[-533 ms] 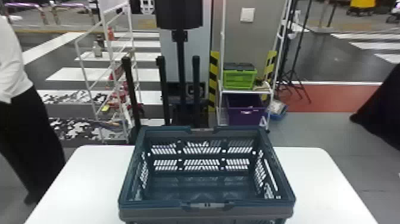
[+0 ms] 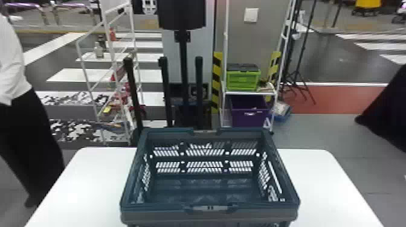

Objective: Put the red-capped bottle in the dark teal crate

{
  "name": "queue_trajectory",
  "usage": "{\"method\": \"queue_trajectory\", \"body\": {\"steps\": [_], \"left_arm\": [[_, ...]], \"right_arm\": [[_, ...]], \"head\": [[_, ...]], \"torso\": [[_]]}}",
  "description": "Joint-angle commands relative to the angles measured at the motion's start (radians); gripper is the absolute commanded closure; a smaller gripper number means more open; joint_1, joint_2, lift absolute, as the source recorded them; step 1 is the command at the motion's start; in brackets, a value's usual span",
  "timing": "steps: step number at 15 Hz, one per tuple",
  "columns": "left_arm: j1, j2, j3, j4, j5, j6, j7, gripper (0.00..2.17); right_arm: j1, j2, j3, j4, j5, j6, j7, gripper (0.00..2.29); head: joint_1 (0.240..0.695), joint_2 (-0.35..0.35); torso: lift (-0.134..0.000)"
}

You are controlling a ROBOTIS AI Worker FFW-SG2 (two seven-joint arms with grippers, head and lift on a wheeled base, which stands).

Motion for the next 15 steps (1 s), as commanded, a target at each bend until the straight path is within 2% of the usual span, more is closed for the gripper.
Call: {"method": "queue_trajectory", "body": {"steps": [1,3,6,8,9,11,12,13,15], "left_arm": [[0.002,-0.003,0.0,-0.008,0.0,0.0,0.0,2.05],[0.011,-0.003,0.018,-0.066,-0.005,0.025,-0.001,2.05],[0.019,-0.003,0.078,-0.272,-0.054,0.304,0.0,2.05],[-0.026,-0.003,0.137,-0.408,-0.066,0.552,-0.021,2.05],[-0.078,-0.003,0.163,-0.487,-0.08,0.755,-0.057,2.05],[-0.207,0.0,0.179,-0.614,-0.155,1.108,-0.101,2.05],[-0.271,0.012,0.179,-0.666,-0.186,1.249,-0.123,2.05],[-0.345,0.038,0.175,-0.714,-0.201,1.408,-0.141,2.05],[-0.515,0.107,0.15,-0.764,-0.203,1.733,-0.21,2.05]], "right_arm": [[0.001,0.002,0.0,0.003,0.001,-0.003,0.0,0.15],[0.003,0.002,0.0,0.004,0.0,-0.003,0.0,0.15],[0.003,0.003,-0.002,0.006,0.004,-0.003,0.0,0.15],[0.003,0.005,-0.002,0.006,0.006,0.0,0.0,0.15],[0.004,0.005,-0.002,0.004,0.006,0.003,0.0,0.15],[0.004,0.006,-0.006,0.001,0.007,0.015,0.0,0.15],[0.006,0.011,-0.011,0.0,0.007,0.018,0.0,0.15],[0.007,0.014,-0.015,-0.002,0.009,0.025,0.0,0.15],[0.01,0.023,-0.021,-0.002,0.007,0.025,0.0,0.15]], "head": [[0.499,0.0],[0.499,0.0],[0.499,0.0],[0.499,0.0],[0.499,0.0],[0.499,0.0],[0.499,0.0],[0.499,0.0],[0.499,0.0]], "torso": [[0.0],[0.0],[0.0],[0.0],[0.0],[0.0],[0.0],[0.0],[0.0]]}}
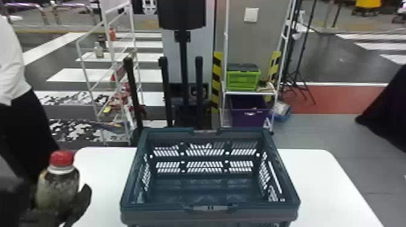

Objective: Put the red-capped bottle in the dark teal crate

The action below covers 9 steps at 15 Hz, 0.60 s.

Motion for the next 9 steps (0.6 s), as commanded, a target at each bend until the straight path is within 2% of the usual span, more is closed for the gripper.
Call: {"method": "queue_trajectory", "body": {"steps": [1,3,4,5,6,8,9], "left_arm": [[-0.195,0.074,-0.045,-0.035,-0.005,0.311,-0.044,2.05],[-0.348,0.127,-0.135,0.005,-0.004,0.381,-0.081,2.05],[-0.444,0.178,-0.198,0.038,-0.004,0.461,-0.103,2.05],[-0.539,0.192,-0.249,0.086,-0.004,0.547,-0.153,2.05],[-0.612,0.192,-0.293,0.144,-0.004,0.568,-0.195,2.05],[-0.778,0.192,-0.421,0.318,-0.016,0.568,-0.3,2.05],[-0.844,0.192,-0.49,0.397,-0.045,0.568,-0.351,2.05]], "right_arm": [[0.007,0.014,-0.004,0.0,0.001,-0.005,0.0,0.15],[0.014,0.031,-0.009,0.0,0.004,-0.014,0.0,0.15],[0.014,0.035,-0.01,0.001,0.004,-0.014,0.0,0.15],[0.014,0.041,-0.012,0.004,0.006,-0.017,0.0,0.15],[0.016,0.051,-0.01,0.006,0.01,-0.02,0.0,0.15],[0.017,0.058,-0.01,0.009,0.012,-0.024,0.0,0.15],[0.02,0.06,-0.01,0.011,0.012,-0.03,0.0,0.15]], "head": [[0.499,0.0],[0.499,0.0],[0.499,0.0],[0.499,0.0],[0.499,0.0],[0.499,0.0],[0.499,0.0]], "torso": [[0.0],[0.0],[0.0],[0.0],[0.0],[0.0],[0.0]]}}
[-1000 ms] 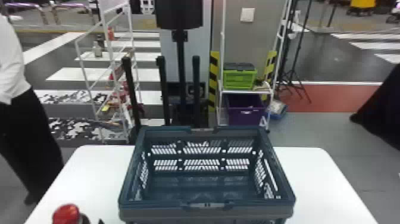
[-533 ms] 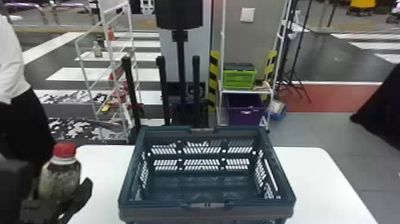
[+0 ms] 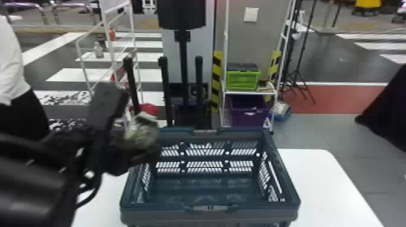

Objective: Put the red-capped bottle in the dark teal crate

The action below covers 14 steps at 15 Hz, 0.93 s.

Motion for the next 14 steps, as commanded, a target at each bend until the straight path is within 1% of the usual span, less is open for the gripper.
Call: {"method": "queue_trajectory", "body": {"steps": [1,2,3,4,5,6,7,8,9,10,11,12,14], "left_arm": [[-0.17,0.002,-0.175,0.211,-0.06,0.002,-0.077,2.05],[-0.236,-0.004,-0.243,0.329,-0.063,-0.013,-0.105,2.05],[-0.277,-0.017,-0.276,0.418,-0.058,-0.047,-0.135,2.05],[-0.319,-0.04,-0.307,0.524,-0.062,-0.111,-0.192,2.05],[-0.351,-0.063,-0.344,0.64,-0.085,-0.2,-0.249,2.05],[-0.38,-0.073,-0.385,0.728,-0.094,-0.246,-0.258,2.05],[-0.401,-0.095,-0.396,0.821,-0.1,-0.314,-0.276,2.05],[-0.423,-0.116,-0.421,0.916,-0.109,-0.387,-0.315,2.05],[-0.443,-0.141,-0.453,0.99,-0.137,-0.4,-0.356,2.05],[-0.455,-0.178,-0.465,1.082,-0.181,-0.47,-0.41,2.05],[-0.47,-0.199,-0.479,1.163,-0.198,-0.538,-0.425,2.05],[-0.484,-0.213,-0.5,1.223,-0.198,-0.571,-0.427,2.05],[-0.492,-0.245,-0.528,1.335,-0.236,-0.676,-0.421,2.05]], "right_arm": [[0.004,0.004,0.0,0.006,0.0,-0.018,0.0,0.15],[0.004,0.007,0.0,0.008,0.0,-0.024,0.0,0.15],[0.004,0.012,-0.001,0.008,0.0,-0.024,-0.002,0.15],[0.004,0.012,-0.001,0.011,0.0,-0.03,-0.002,0.15],[0.004,0.013,-0.001,0.017,-0.001,-0.042,-0.002,0.15],[0.004,0.013,-0.003,0.02,-0.001,-0.042,-0.002,0.15],[0.004,0.013,-0.005,0.025,-0.003,-0.042,-0.002,0.15],[0.001,0.013,-0.006,0.029,-0.003,-0.042,0.0,0.15],[0.0,0.013,-0.009,0.029,-0.003,-0.042,-0.002,0.15],[-0.002,0.013,-0.009,0.029,-0.003,-0.042,0.0,0.15],[-0.003,0.013,-0.009,0.029,-0.004,-0.042,0.0,0.15],[-0.005,0.013,-0.008,0.029,-0.004,-0.042,0.0,0.15],[-0.006,0.013,-0.008,0.034,-0.006,-0.042,0.0,0.15]], "head": [[0.499,0.0],[0.499,0.0],[0.499,0.0],[0.499,0.0],[0.499,0.0],[0.499,0.0],[0.499,0.0],[0.499,0.0],[0.499,0.0],[0.499,0.0],[0.499,0.0],[0.499,0.0],[0.499,0.0]], "torso": [[0.0],[0.0],[0.0],[0.0],[0.0],[0.0],[0.0],[0.0],[0.0],[0.0],[0.0],[0.0],[0.0]]}}
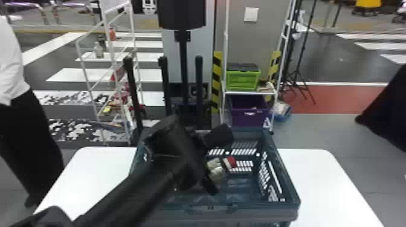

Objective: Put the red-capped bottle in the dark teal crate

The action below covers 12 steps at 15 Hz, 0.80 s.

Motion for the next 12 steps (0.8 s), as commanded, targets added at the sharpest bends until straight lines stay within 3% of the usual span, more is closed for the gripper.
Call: {"method": "queue_trajectory", "body": {"steps": [1,8,9,10,11,12], "left_arm": [[-0.008,-0.033,-0.041,0.117,-0.047,-0.098,0.008,2.05],[-0.026,-0.036,-0.105,0.233,-0.076,-0.128,0.011,2.05],[-0.026,-0.036,-0.108,0.233,-0.076,-0.128,0.014,1.96],[-0.026,-0.036,-0.124,0.233,-0.073,-0.128,0.021,1.76],[-0.021,-0.036,-0.134,0.233,-0.066,-0.128,0.04,1.14],[-0.018,-0.036,-0.134,0.232,-0.06,-0.128,0.064,0.29]], "right_arm": [[-0.002,0.0,0.001,0.004,-0.001,0.0,0.0,0.15],[-0.002,-0.003,0.007,0.026,-0.007,-0.055,0.0,0.15],[-0.002,-0.003,0.008,0.026,-0.007,-0.058,0.0,0.15],[-0.002,-0.003,0.008,0.029,-0.009,-0.074,0.0,0.15],[0.002,-0.003,0.008,0.034,-0.011,-0.089,0.0,0.15],[0.002,-0.003,0.008,0.037,-0.014,-0.092,0.0,0.15]], "head": [[0.499,0.0],[0.499,0.0],[0.499,0.0],[0.499,0.0],[0.499,0.0],[0.499,0.0]], "torso": [[0.0],[0.0],[0.0],[0.0],[0.0],[0.0]]}}
